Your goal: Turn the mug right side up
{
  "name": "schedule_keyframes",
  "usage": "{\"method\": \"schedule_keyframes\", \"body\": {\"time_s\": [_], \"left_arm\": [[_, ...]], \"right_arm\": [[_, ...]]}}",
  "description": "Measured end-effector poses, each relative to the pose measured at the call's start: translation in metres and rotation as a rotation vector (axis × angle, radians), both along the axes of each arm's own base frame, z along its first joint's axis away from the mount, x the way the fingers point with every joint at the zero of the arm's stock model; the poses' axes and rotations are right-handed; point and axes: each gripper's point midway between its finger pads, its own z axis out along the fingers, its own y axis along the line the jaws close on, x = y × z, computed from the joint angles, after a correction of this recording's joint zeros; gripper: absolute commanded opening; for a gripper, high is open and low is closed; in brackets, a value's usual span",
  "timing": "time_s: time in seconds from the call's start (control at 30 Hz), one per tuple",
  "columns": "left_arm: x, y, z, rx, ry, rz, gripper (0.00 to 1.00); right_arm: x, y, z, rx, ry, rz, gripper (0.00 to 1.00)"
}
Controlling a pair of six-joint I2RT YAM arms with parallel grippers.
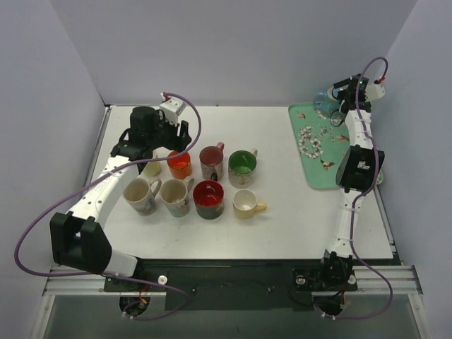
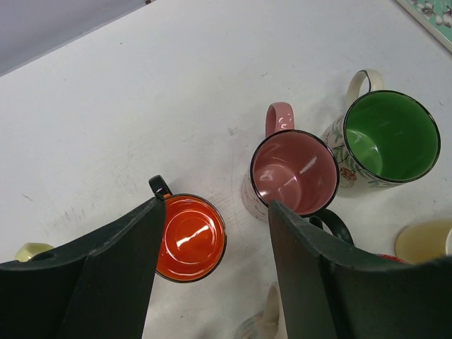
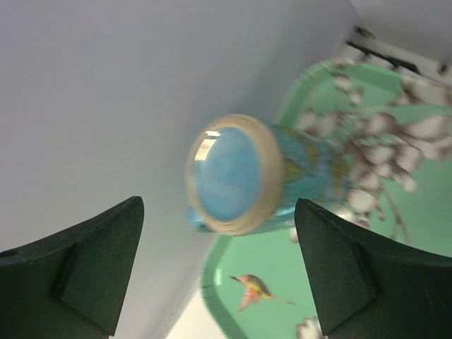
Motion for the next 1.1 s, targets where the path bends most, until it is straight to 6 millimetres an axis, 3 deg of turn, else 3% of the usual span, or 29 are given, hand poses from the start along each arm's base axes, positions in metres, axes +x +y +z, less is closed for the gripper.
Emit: {"method": "schedule_keyframes", "body": {"time_s": [0.13, 0.2, 0.3, 0.43, 0.8, 0.97, 1.1], "left_arm": [[0.0, 0.0, 0.001, -0.004, 0.0, 0.0, 0.69], [-0.001, 0.0, 0.002, -0.006, -0.002, -0.001, 0.69], [-0.002, 0.0, 0.003, -0.009, -0.004, 0.0, 0.69], [-0.003, 0.0, 0.002, -0.01, -0.002, 0.0, 0.69], [-0.002, -0.001, 0.004, -0.015, -0.012, 0.001, 0.69], [-0.002, -0.001, 0.005, -0.016, -0.015, 0.001, 0.69], [-0.001, -0.001, 0.005, -0.021, -0.017, 0.001, 0.69]], "right_arm": [[-0.015, -0.015, -0.062, 0.072, 0.122, -0.051, 0.78], [-0.021, -0.02, -0.072, 0.087, 0.153, -0.064, 0.78], [-0.023, -0.027, -0.069, 0.087, 0.147, -0.076, 0.76], [-0.024, -0.033, -0.069, 0.104, 0.139, -0.094, 0.67], [-0.013, -0.023, -0.077, 0.198, 0.074, -0.059, 0.71], [-0.002, -0.021, -0.079, 0.208, 0.042, -0.036, 0.46], [0.002, -0.017, -0.073, 0.214, -0.002, -0.006, 0.36]]}}
